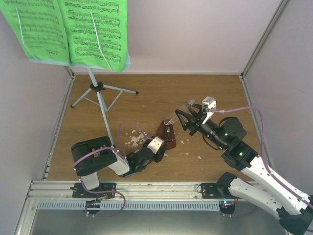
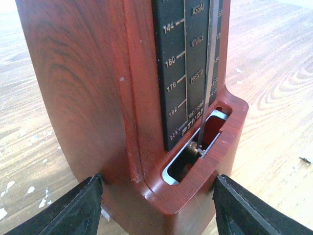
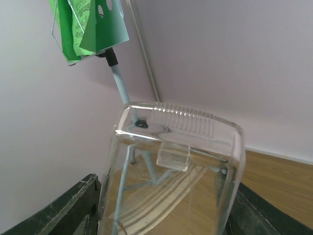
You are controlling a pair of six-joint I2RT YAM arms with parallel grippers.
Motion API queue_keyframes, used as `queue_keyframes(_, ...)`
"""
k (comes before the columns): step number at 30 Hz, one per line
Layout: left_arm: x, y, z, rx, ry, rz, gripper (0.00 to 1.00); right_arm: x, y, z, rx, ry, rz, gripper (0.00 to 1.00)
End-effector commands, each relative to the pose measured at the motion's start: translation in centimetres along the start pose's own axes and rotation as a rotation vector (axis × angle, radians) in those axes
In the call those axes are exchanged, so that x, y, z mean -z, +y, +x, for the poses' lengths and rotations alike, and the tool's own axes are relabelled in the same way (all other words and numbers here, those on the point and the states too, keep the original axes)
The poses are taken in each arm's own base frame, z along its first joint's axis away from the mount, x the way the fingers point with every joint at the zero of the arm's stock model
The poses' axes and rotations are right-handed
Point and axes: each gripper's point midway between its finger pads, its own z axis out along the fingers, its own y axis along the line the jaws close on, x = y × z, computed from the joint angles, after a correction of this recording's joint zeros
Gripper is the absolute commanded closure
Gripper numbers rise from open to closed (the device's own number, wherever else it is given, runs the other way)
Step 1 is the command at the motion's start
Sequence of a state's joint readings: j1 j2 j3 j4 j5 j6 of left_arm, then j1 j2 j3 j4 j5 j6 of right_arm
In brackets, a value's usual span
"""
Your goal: Pack up the instrument practice props
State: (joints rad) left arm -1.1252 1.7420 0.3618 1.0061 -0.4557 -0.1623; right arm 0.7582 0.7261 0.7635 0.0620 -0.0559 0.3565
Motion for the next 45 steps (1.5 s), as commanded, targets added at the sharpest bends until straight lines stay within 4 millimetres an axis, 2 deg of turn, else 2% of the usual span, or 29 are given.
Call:
queue_keyframes(1,-1.3,0.1,-2.3,0.068,-0.07,-0.051,0.37,0.4,-0.3,-0.6,0.042,-0.008,0.027,0.53)
queue_keyframes(5,-2.3,0.3,-2.4,0.084,-0.065,-0.068,0.39,0.6,-0.7,-0.4,0.056,0.002,0.052,0.53)
queue_keyframes(9,-2.2,-0.6,-2.9,0.07,-0.066,-0.019,0.36,1.1,-1.9,-0.2,0.081,0.019,0.121,0.53)
queue_keyframes(11,-1.5,-0.7,-3.1,0.062,-0.067,0.007,0.31,1.3,-2.2,0.1,0.096,0.033,0.141,0.53)
queue_keyframes(13,-0.6,-0.6,-3.6,0.059,-0.071,0.021,0.22,1.3,-2.7,0.6,0.115,0.047,0.163,0.53)
queue_keyframes(16,0.8,0.3,-2.5,0.065,-0.027,0.013,0.11,1.1,-3.4,1.5,0.144,0.064,0.193,0.53)
queue_keyframes(19,2.5,1.0,-1.8,0.09,0.006,0.012,0.08,0.6,-3.6,2.6,0.157,0.08,0.183,0.53)
queue_keyframes(23,4.4,2.1,-2.6,0.139,0.022,0.01,0.04,0.3,-3.3,3.8,0.163,0.1,0.153,0.53)
queue_keyframes(29,4.9,4.1,-3.9,0.317,0.12,0.07,0.01,0.8,-3.2,6.2,0.168,0.136,0.129,0.55)
queue_keyframes(35,6.8,6.3,-9.4,0.437,0.127,0.175,0.01,1.0,-3.2,9.4,0.181,0.173,0.153,0.55)
queue_keyframes(38,7.4,7.9,-12.6,0.424,0.147,0.208,0.01,0.9,-3.2,11.4,0.196,0.195,0.172,0.55)
queue_keyframes(42,8.2,9.6,-17.2,0.392,0.134,0.273,0.01,0.9,-3.4,12.8,0.228,0.196,0.195,0.55)
queue_keyframes(45,8.4,12.3,-20.1,0.396,0.097,0.256,0.01,0.9,-3.4,13.7,0.241,0.196,0.199,0.55)
